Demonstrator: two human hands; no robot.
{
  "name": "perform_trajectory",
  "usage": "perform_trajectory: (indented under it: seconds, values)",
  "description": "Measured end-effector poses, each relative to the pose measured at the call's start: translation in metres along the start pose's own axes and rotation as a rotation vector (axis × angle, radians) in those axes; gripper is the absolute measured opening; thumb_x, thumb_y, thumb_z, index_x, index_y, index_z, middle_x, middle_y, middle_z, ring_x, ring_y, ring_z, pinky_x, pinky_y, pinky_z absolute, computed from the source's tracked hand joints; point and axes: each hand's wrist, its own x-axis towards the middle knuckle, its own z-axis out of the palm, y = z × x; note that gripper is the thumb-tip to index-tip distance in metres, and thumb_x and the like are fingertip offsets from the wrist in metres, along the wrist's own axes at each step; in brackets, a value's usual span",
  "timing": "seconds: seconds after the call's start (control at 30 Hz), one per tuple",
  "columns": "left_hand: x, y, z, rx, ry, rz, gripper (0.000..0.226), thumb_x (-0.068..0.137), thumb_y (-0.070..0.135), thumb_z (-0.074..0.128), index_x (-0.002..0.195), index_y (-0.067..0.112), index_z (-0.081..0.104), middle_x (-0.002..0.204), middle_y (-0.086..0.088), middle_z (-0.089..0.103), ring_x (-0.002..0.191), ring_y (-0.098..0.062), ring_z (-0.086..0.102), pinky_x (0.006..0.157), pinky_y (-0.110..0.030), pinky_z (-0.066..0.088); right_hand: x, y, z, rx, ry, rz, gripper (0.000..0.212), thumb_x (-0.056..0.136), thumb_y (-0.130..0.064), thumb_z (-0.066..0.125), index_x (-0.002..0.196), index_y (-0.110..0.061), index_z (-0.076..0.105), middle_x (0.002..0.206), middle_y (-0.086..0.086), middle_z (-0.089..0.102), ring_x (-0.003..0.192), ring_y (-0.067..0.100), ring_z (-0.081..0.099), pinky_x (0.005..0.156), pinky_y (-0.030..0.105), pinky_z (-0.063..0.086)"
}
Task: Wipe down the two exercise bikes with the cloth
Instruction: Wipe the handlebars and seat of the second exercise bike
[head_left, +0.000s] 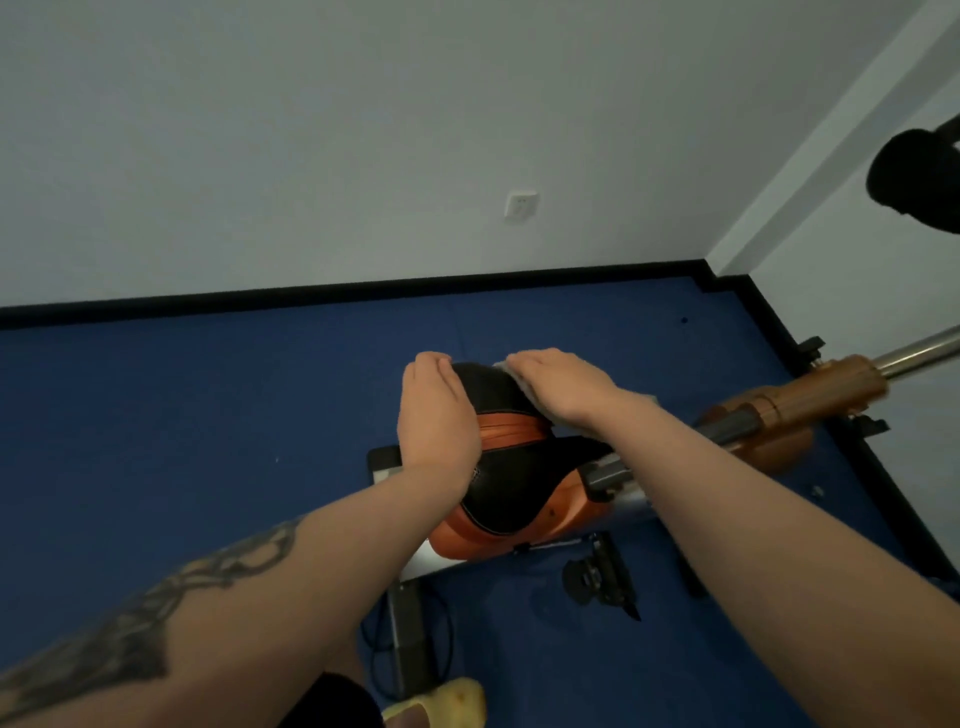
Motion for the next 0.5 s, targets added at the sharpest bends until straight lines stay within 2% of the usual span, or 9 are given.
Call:
perform_trajectory:
  seconds: [0.07, 0.2, 0.3, 0.37, 0.43, 0.5]
  values:
    - [0.001, 0.000, 0.000, 0.011, 0.002, -0.010, 0.027, 0.105, 0.030, 0.028, 0.110, 0.018, 0.052, 0.100, 0.007, 0.049, 0.076, -0.001, 0.046, 0.074, -0.023, 0.032, 0.017, -0.022, 0.002, 0.015, 0.004, -0.049, 0.038, 0.102, -0.037, 0.027, 0.124, -0.035, 0.058, 0.140, -0.003, 0.052, 0.125, 0.024, 0.049, 0.098, 0.043, 0.041]
    - [-0.003, -0.002, 0.000, -0.009, 0.016, 0.008, 0.024, 0.105, 0.029, 0.029, 0.100, 0.019, 0.050, 0.094, 0.007, 0.051, 0.077, -0.005, 0.049, 0.063, -0.018, 0.034, -0.009, -0.031, 0.018, 0.249, 0.218, -0.140, 0.033, 0.102, -0.044, 0.028, 0.120, -0.038, 0.055, 0.124, -0.009, 0.062, 0.109, 0.017, 0.058, 0.087, 0.040, 0.046]
    - [-0.001, -0.003, 0.000, 0.007, 0.024, 0.026, 0.026, 0.105, 0.030, 0.029, 0.109, 0.019, 0.052, 0.100, 0.007, 0.052, 0.083, -0.005, 0.049, 0.074, -0.024, 0.037, -0.047, -0.004, 0.022, 0.219, 0.361, -0.178, 0.037, 0.101, -0.048, 0.029, 0.127, -0.037, 0.053, 0.122, -0.008, 0.064, 0.107, 0.016, 0.060, 0.087, 0.038, 0.046]
    - [0.000, -0.003, 0.000, 0.018, 0.018, 0.039, 0.025, 0.105, 0.030, 0.028, 0.108, 0.021, 0.051, 0.098, 0.008, 0.053, 0.089, -0.010, 0.053, 0.077, -0.029, 0.041, -0.044, 0.010, 0.015, 0.115, 0.331, -0.031, 0.037, 0.101, -0.049, 0.027, 0.116, -0.034, 0.057, 0.109, -0.003, 0.068, 0.099, 0.023, 0.063, 0.083, 0.041, 0.048]
    - [0.000, -0.002, 0.000, 0.057, -0.009, 0.048, 0.026, 0.104, 0.031, 0.028, 0.113, 0.023, 0.051, 0.102, 0.007, 0.056, 0.093, -0.012, 0.056, 0.080, -0.034, 0.047, -0.025, 0.004, 0.012, 0.035, 0.316, 0.208, 0.041, 0.099, -0.049, 0.027, 0.106, -0.031, 0.064, 0.106, 0.001, 0.069, 0.098, 0.028, 0.063, 0.083, 0.042, 0.048]
    - [0.000, -0.003, 0.000, 0.112, -0.029, 0.095, 0.030, 0.104, 0.029, 0.030, 0.123, 0.023, 0.053, 0.114, 0.006, 0.059, 0.104, -0.013, 0.056, 0.089, -0.035, 0.047, -0.017, -0.021, 0.024, -0.001, 0.413, 0.341, 0.043, 0.097, -0.044, 0.028, 0.102, -0.026, 0.067, 0.105, 0.006, 0.069, 0.097, 0.031, 0.063, 0.084, 0.039, 0.045]
